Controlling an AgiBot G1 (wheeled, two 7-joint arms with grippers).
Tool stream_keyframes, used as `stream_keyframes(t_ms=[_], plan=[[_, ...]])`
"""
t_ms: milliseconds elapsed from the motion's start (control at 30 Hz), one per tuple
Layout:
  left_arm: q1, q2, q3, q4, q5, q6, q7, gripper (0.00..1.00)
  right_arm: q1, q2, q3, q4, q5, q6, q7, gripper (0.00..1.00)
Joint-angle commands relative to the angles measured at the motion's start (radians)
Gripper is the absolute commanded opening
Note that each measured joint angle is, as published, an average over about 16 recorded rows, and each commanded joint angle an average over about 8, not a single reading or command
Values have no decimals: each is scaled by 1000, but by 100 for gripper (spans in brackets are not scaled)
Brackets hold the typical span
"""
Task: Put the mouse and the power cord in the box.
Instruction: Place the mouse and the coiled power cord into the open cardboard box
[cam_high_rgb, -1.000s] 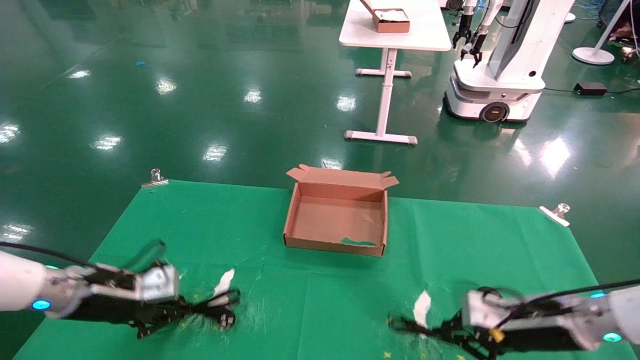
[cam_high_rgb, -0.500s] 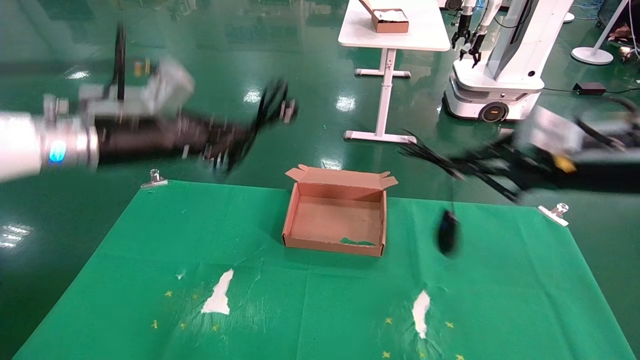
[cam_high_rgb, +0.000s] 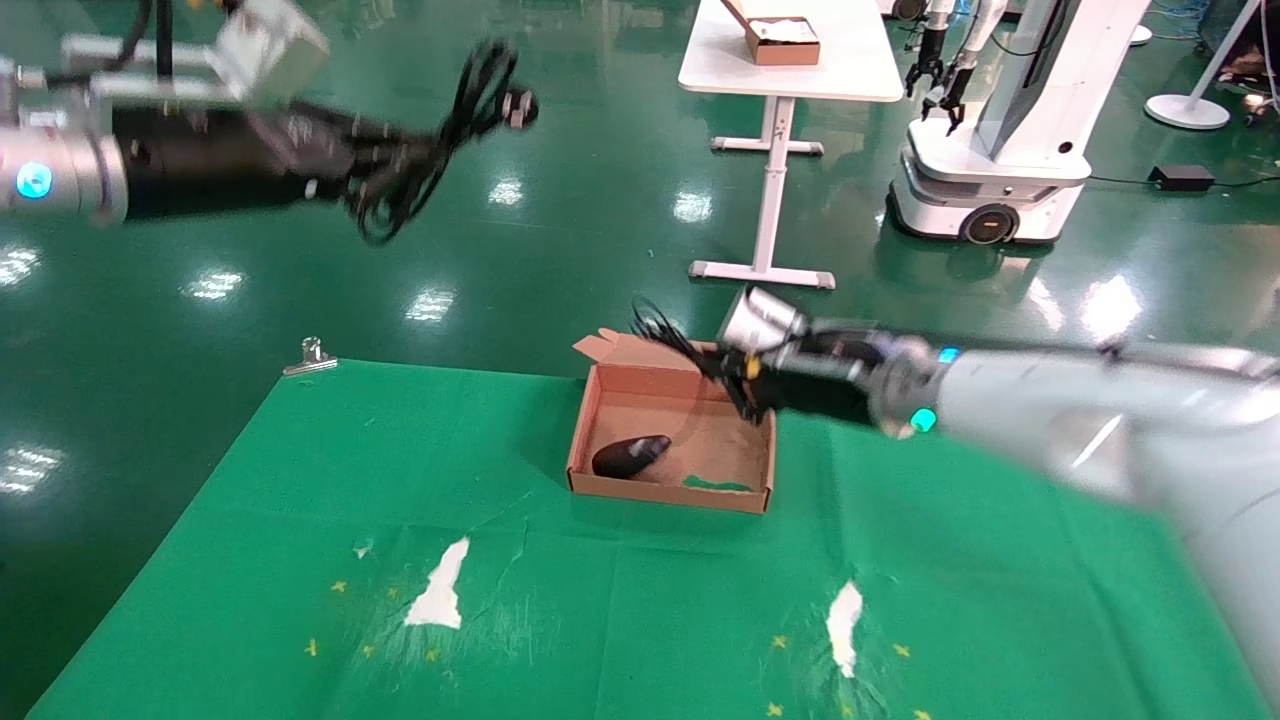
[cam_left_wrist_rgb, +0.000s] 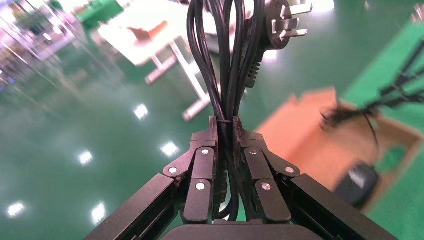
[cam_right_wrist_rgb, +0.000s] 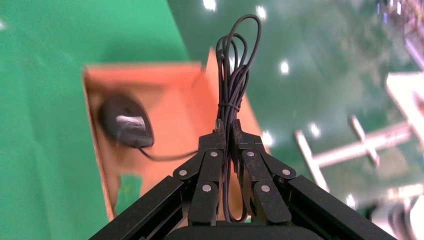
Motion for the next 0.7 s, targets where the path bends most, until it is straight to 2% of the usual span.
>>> stream_keyframes(t_ms=[33,233,267,400,533,700], plan=[[2,-17,9,8,12,22,4,0,-28,-42,2,-28,1,98,-11,16],[17,-33,39,11,56,53,29,0,-62,-48,2,-1,14,26,-9,90],[21,-30,44,11,63,54,34,0,-62,-47,1,1,14,17,-9,99],[44,-1,61,7,87,40,54,0,-59,-39,-2,-2,15,17,-13,100],[76,62,73,-1,104,-10,79,0,-51,-19,0,-16,19,53,-31,100],[141,182,89,-14,127,-181,113,0,-15,35,8,-28,28,102,-74,100]])
